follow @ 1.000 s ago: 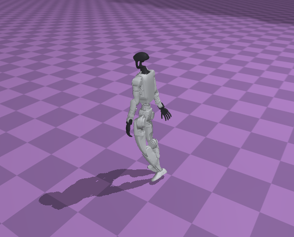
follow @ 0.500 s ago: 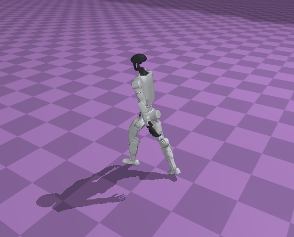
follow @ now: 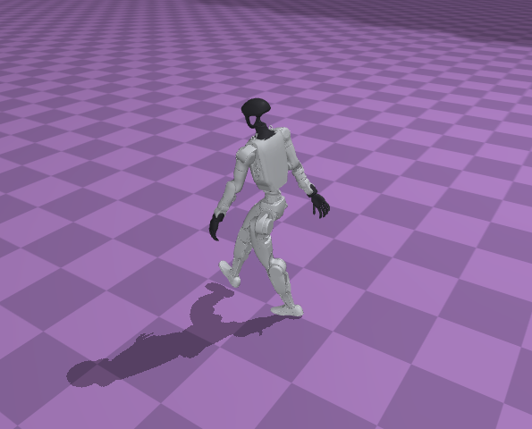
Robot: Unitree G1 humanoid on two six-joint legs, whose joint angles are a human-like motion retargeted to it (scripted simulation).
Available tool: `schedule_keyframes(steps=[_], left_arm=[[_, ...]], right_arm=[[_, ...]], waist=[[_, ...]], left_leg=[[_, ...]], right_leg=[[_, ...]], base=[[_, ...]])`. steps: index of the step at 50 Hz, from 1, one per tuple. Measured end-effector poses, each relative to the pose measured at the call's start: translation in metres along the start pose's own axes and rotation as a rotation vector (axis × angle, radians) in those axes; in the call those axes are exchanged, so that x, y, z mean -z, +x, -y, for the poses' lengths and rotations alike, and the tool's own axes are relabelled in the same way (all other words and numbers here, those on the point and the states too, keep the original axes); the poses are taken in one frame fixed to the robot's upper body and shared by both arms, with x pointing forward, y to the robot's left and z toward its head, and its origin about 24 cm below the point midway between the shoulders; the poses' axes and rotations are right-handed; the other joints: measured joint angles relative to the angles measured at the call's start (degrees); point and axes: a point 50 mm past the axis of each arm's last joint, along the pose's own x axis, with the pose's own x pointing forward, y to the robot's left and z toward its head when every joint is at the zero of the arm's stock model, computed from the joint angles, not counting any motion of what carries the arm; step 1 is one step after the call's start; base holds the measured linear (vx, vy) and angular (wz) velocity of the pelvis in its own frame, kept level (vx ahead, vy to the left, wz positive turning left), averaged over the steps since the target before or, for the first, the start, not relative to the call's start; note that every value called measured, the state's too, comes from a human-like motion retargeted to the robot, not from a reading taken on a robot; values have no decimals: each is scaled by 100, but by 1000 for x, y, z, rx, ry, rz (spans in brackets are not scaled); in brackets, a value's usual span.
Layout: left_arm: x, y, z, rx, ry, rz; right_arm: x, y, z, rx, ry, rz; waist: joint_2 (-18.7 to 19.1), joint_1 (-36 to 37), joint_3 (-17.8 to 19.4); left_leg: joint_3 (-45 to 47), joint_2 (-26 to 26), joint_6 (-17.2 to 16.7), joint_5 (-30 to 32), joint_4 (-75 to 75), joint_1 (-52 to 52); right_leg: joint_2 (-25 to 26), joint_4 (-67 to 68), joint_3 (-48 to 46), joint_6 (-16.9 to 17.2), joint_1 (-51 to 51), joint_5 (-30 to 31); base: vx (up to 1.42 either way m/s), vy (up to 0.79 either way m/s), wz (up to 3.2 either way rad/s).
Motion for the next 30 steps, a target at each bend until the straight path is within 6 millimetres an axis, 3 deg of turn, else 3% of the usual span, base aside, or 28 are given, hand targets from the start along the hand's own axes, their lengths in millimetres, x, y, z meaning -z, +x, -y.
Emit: schedule_keyframes(steps=[5,7,10,13,16,17,18,20,22,27,30], left_arm=[[-53,-6,2,46,14,224],[-59,-8,7,56,42,267],[-55,-8,22,75,78,274],[-25,-7,54,131,103,204],[14,-9,83,183,143,70],[25,-10,90,197,158,35],[36,-12,94,211,173,3],[59,-15,98,226,200,-68],[82,-18,97,223,187,-137],[134,-34,108,246,-17,-299],[170,-52,125,284,-181,-446]], right_arm=[[-22,-6,2,16,-35,86],[-33,-10,4,43,-67,123],[-55,-20,7,78,-112,194],[-74,-33,16,122,-150,228],[-96,-54,31,169,-227,247],[-104,-62,36,192,-254,259],[-112,-70,42,221,-277,273],[-128,-88,54,288,-308,311],[-145,-107,63,356,-313,369],[-189,-166,77,505,-255,582],[-210,-190,73,533,-244,726]], waist=[[-93,2,166],[-19,-127,210],[121,-199,236],[160,-38,354],[151,171,637],[148,254,722],[112,335,769],[66,564,845],[109,932,905],[404,1575,763],[540,1560,472]], left_leg=[[-244,108,0,-277,391,457],[-300,212,0,-132,548,631],[-395,308,0,423,903,686],[55,321,0,1703,1560,696],[43,186,0,2662,3100,143],[-1,94,0,2588,3730,-168],[165,112,0,2086,4296,-413],[687,429,0,1071,5213,-794],[1124,826,0,685,5712,-1218],[2212,1400,0,-194,5736,-2636],[2570,1124,0,-354,4956,-3587]], right_leg=[[296,75,437,-946,-267,-540],[282,402,475,-1129,-226,-109],[194,1320,399,-1132,-366,-610],[479,1212,592,-1053,190,-1045],[632,915,1033,-569,914,-1113],[539,791,1005,-412,1166,-1111],[419,663,1018,-230,1393,-1128],[357,441,1215,65,1761,-1156],[365,209,1255,131,2108,-1165],[429,-920,1139,310,2962,-842],[261,-1673,737,600,3395,-531]], base=[[85,-62,-7],[110,-51,25],[93,-42,-9],[79,-47,-92],[92,-42,-97],[72,-16,-63],[61,-8,-47],[52,1,-39],[57,17,-53],[47,45,1],[33,55,91]])
